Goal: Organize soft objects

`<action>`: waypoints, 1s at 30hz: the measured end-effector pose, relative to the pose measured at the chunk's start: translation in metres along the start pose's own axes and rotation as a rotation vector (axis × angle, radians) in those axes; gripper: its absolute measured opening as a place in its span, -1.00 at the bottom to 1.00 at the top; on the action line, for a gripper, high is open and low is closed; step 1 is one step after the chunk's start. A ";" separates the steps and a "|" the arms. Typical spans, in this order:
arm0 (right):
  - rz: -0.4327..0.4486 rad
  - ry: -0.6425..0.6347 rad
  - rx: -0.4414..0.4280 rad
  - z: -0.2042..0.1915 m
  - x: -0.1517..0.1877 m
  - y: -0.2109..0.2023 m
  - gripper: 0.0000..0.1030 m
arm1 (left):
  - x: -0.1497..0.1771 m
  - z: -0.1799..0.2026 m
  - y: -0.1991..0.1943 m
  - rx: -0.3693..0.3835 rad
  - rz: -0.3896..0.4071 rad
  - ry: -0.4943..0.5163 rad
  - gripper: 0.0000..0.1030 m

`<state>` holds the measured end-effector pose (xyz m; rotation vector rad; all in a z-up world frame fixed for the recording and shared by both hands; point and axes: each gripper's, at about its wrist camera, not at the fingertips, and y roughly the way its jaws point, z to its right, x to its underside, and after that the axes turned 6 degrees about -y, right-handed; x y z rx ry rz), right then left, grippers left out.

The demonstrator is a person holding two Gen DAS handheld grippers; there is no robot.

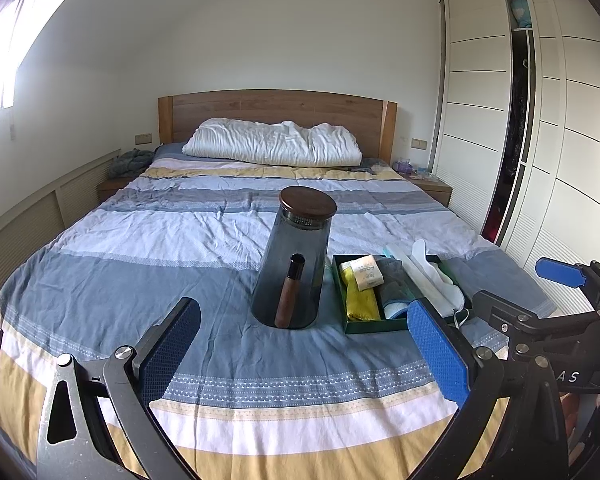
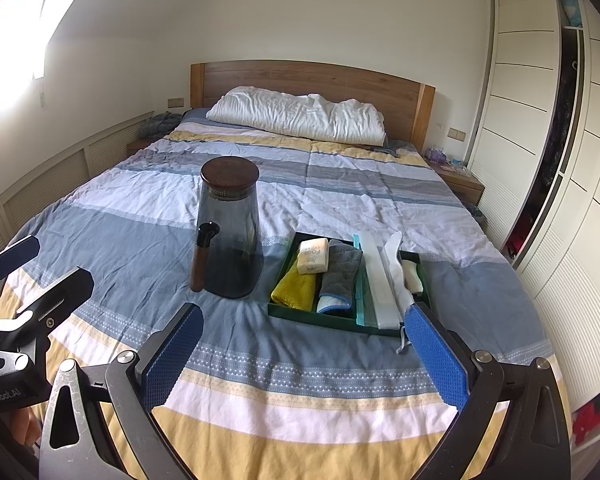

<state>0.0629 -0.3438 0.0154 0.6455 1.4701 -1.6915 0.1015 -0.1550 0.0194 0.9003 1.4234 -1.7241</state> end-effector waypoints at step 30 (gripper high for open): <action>0.003 -0.009 -0.005 0.000 0.000 -0.002 1.00 | 0.002 -0.001 0.001 -0.001 -0.002 0.005 0.97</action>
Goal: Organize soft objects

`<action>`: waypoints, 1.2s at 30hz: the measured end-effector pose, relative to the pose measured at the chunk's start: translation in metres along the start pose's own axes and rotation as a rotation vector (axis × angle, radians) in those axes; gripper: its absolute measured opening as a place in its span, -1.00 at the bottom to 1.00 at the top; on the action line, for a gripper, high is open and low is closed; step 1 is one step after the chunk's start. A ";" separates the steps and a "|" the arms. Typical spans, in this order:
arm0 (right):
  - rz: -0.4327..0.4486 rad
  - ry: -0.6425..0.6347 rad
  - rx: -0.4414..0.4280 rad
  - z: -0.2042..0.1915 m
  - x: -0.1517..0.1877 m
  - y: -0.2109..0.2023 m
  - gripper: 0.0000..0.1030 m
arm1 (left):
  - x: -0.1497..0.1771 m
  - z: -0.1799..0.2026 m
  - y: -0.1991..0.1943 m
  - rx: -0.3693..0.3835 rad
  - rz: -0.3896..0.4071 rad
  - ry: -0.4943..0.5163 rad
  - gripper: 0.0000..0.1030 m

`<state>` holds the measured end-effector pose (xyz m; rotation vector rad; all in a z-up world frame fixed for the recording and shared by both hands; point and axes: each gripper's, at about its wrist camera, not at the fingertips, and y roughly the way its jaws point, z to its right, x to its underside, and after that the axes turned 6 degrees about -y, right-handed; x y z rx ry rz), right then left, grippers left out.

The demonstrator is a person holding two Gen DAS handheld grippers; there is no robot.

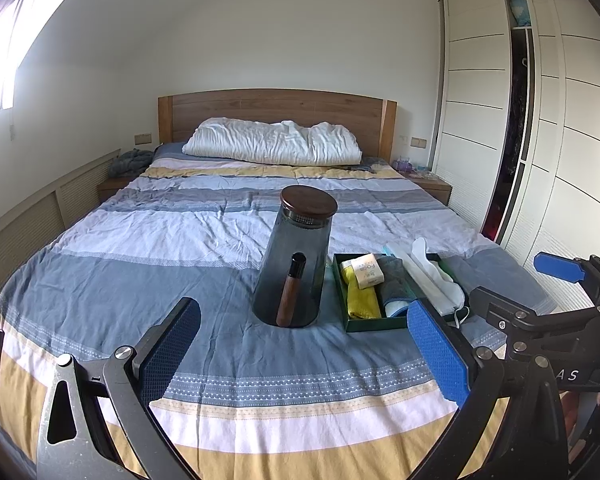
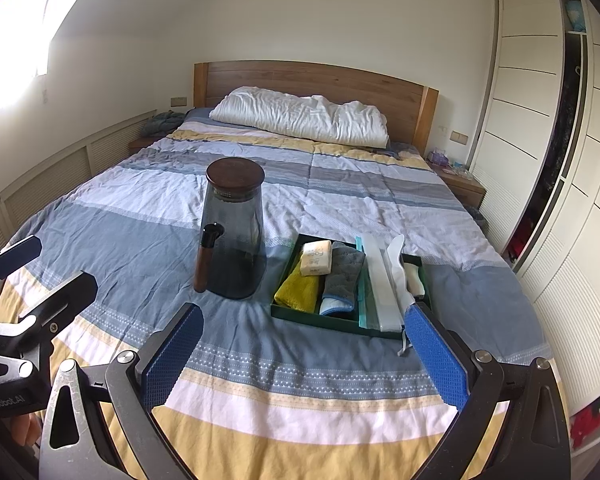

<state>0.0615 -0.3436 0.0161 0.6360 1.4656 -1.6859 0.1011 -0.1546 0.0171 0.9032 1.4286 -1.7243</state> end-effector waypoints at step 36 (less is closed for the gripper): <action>-0.006 -0.014 -0.015 0.004 0.001 0.006 1.00 | 0.003 -0.002 0.005 0.007 -0.023 0.006 0.97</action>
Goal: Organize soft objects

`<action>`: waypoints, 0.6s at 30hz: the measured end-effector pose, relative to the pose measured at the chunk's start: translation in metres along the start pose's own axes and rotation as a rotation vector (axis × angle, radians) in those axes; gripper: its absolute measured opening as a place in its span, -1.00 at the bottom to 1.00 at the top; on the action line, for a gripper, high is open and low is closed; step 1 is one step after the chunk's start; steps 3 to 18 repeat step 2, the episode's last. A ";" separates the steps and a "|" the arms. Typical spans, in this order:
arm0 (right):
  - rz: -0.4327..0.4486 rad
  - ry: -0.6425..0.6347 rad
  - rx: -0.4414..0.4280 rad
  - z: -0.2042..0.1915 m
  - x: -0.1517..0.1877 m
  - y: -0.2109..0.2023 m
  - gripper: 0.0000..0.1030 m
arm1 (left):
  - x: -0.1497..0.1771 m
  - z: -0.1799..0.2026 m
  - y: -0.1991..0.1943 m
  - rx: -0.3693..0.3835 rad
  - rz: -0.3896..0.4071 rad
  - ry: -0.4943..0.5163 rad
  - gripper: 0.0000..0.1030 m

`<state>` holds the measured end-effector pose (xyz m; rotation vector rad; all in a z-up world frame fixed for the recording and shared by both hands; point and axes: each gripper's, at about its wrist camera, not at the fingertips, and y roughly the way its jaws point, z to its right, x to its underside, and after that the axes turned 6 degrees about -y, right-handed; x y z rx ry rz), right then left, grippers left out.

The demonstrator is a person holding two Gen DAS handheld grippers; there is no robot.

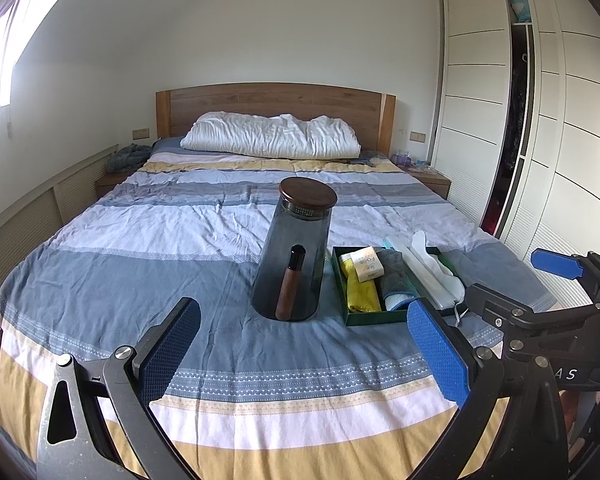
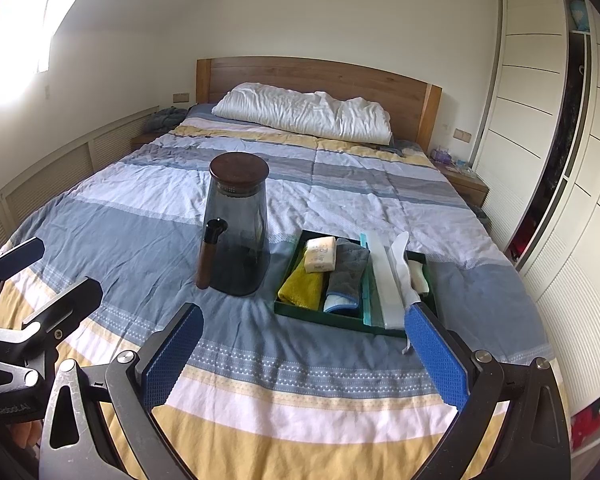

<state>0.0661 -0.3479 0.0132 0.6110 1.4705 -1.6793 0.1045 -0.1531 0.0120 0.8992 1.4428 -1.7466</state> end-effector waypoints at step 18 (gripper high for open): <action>0.000 0.001 0.000 -0.001 0.000 0.000 1.00 | 0.000 0.000 0.000 -0.002 0.001 -0.001 0.97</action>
